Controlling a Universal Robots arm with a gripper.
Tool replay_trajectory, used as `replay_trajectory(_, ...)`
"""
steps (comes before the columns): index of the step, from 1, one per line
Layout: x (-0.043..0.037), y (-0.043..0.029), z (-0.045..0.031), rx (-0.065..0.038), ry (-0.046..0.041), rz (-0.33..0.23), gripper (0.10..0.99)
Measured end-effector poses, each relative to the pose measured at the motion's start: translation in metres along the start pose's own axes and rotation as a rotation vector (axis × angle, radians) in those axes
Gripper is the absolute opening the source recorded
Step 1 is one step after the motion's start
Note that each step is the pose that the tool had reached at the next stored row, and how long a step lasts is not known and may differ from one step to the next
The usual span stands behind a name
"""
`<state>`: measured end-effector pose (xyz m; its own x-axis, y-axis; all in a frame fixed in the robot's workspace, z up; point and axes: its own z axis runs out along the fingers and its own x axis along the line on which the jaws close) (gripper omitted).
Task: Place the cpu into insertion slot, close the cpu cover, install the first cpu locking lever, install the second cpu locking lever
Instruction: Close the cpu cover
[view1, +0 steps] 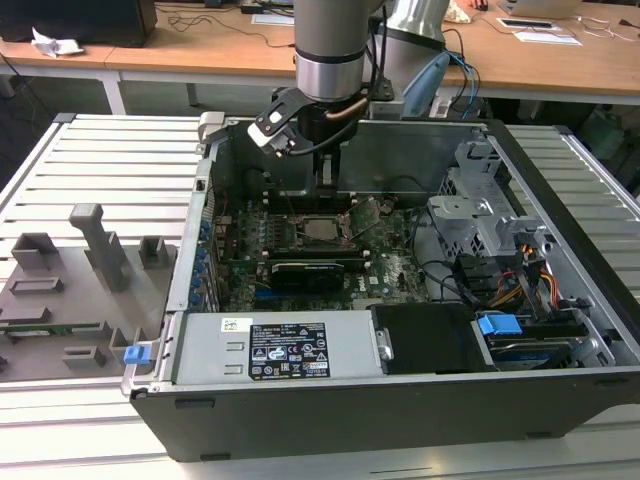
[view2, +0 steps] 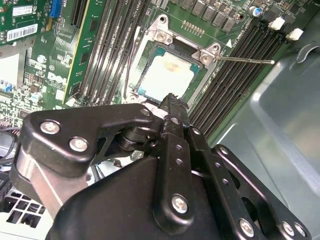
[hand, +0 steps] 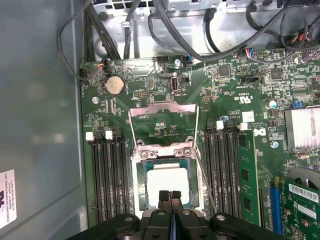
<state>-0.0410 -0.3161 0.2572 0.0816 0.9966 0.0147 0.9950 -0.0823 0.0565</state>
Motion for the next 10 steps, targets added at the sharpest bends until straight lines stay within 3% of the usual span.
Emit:
replay_trajectory(5, 0.0002, 0.0006, -0.0021, 0.0, -0.0018, 0.0, 0.106)
replay_trajectory(10, 0.0013, 0.014, -0.0014, 0.0, -0.0017, -0.006, 0.106)
